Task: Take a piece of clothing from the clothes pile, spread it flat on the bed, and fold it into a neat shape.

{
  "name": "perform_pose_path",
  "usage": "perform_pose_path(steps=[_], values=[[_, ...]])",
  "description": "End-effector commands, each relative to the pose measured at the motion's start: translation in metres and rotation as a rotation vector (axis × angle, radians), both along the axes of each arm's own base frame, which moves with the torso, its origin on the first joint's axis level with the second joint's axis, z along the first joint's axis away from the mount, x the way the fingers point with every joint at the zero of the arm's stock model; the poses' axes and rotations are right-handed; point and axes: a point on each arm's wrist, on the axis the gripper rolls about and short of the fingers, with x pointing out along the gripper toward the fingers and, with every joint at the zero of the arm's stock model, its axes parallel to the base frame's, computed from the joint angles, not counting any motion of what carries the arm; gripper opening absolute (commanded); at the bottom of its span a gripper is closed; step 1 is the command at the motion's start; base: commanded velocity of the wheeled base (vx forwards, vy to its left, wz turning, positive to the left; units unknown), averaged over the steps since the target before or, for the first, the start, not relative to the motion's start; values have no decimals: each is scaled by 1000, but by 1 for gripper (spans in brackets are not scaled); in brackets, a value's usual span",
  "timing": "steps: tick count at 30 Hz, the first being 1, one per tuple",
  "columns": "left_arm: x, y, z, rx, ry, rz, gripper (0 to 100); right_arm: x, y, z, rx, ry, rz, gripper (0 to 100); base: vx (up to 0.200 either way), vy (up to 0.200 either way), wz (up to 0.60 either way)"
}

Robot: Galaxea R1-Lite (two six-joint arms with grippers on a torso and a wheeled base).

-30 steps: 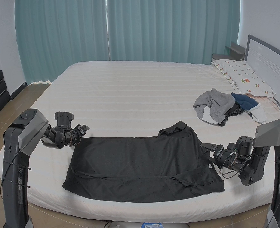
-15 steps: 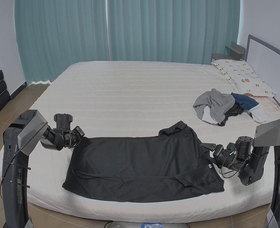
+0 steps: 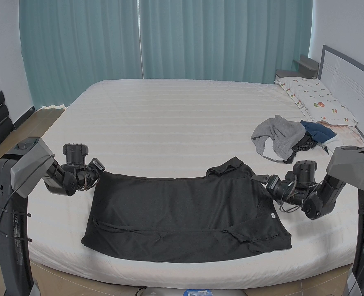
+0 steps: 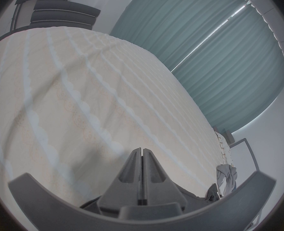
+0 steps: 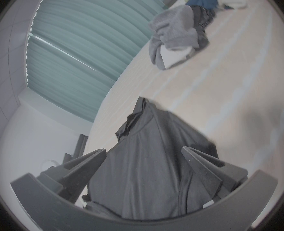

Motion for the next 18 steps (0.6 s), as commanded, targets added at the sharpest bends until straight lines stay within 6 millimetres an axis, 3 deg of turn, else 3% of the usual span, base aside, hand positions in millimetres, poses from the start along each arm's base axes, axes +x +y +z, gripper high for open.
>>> perform_pose_path(steps=[1,4,10,18], values=[[-11,2,8,-13,-14,12,0,58,28,33,-213,-90,-49,100,0,0,0],[-11,3,8,-13,-11,13,0,70,37,25,-260,-78,-53,100,0,0,0],[-12,6,6,-13,-6,21,0,100,45,-11,-398,-44,-71,100,0,0,0],[-11,12,6,-13,-10,33,0,118,45,-16,-395,-57,-83,100,0,0,0]])
